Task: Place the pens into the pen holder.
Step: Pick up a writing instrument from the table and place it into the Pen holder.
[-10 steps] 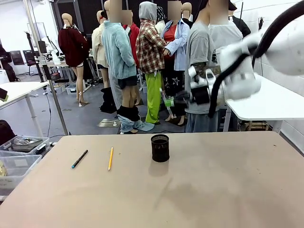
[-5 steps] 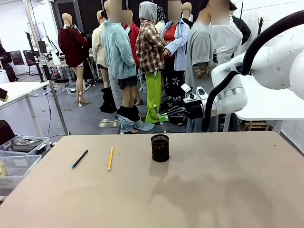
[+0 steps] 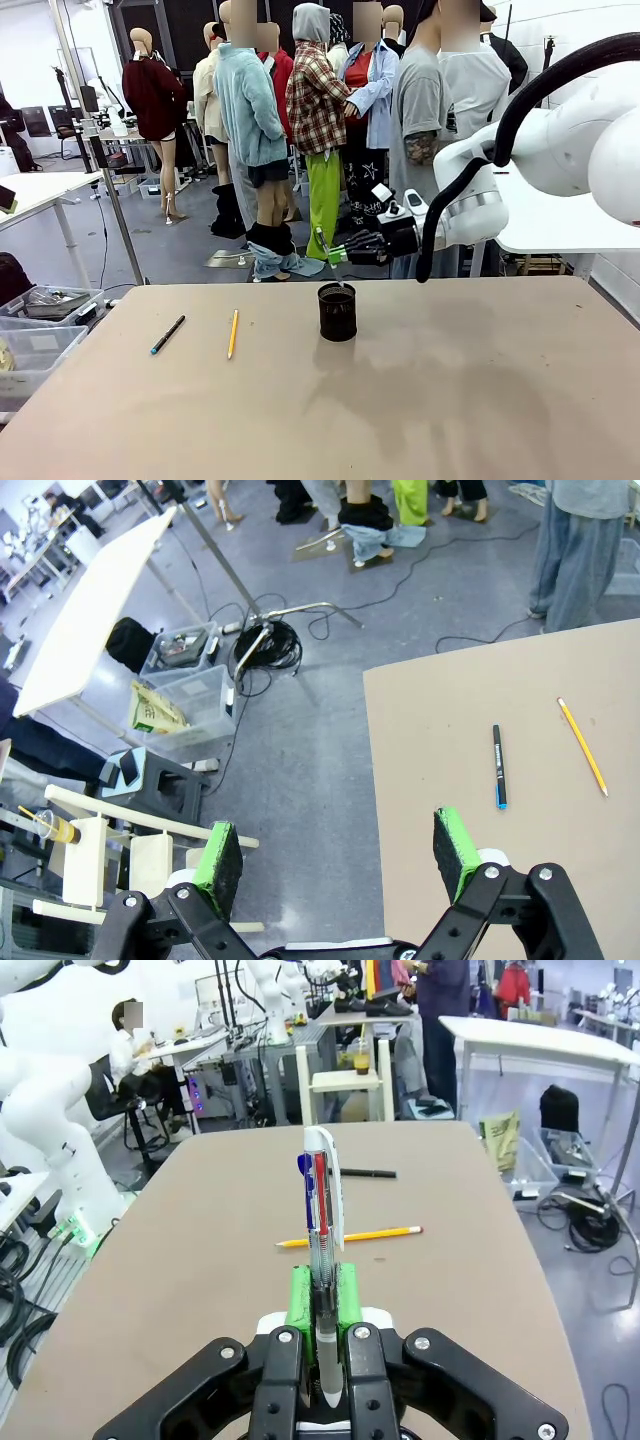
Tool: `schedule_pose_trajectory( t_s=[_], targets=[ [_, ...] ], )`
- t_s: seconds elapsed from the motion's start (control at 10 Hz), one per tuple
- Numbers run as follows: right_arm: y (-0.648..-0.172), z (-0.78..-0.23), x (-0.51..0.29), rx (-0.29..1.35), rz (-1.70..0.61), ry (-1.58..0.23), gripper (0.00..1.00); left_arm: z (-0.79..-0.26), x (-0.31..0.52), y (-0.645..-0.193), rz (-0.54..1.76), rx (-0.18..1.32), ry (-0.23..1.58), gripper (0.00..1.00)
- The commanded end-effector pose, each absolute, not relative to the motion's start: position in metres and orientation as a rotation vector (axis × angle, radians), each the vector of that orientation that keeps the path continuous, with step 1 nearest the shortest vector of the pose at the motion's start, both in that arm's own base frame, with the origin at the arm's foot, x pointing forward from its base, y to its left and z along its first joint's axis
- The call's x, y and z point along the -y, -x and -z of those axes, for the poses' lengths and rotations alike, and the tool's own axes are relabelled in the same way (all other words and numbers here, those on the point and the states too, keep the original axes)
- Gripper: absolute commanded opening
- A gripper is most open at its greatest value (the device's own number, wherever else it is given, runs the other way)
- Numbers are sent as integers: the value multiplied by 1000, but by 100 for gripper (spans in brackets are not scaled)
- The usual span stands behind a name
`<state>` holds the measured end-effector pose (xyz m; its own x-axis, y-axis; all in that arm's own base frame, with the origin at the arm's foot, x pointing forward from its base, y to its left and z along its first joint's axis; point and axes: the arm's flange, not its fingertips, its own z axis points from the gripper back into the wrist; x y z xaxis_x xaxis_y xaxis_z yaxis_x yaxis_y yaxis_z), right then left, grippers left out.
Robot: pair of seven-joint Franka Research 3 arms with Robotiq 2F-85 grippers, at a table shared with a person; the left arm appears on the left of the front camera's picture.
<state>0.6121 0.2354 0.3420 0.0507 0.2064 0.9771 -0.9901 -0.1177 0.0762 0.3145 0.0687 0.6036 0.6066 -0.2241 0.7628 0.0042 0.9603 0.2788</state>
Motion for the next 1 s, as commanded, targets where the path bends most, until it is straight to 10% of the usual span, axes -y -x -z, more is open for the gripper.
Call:
schedule_pose_trajectory(
  t_s=[0.0,0.6,0.9],
  targets=[
    [-622,-333,-241,892,-1327,-1182,0,-604,-68,-316,129,916,-267,100],
    [-612,-313,-247,788,-1281,-1039,0,-604,-68,-316,129,916,-267,100],
    [-607,-315,-246,762,-1283,-1009,47,-604,-68,-316,129,916,-267,100]
  ],
)
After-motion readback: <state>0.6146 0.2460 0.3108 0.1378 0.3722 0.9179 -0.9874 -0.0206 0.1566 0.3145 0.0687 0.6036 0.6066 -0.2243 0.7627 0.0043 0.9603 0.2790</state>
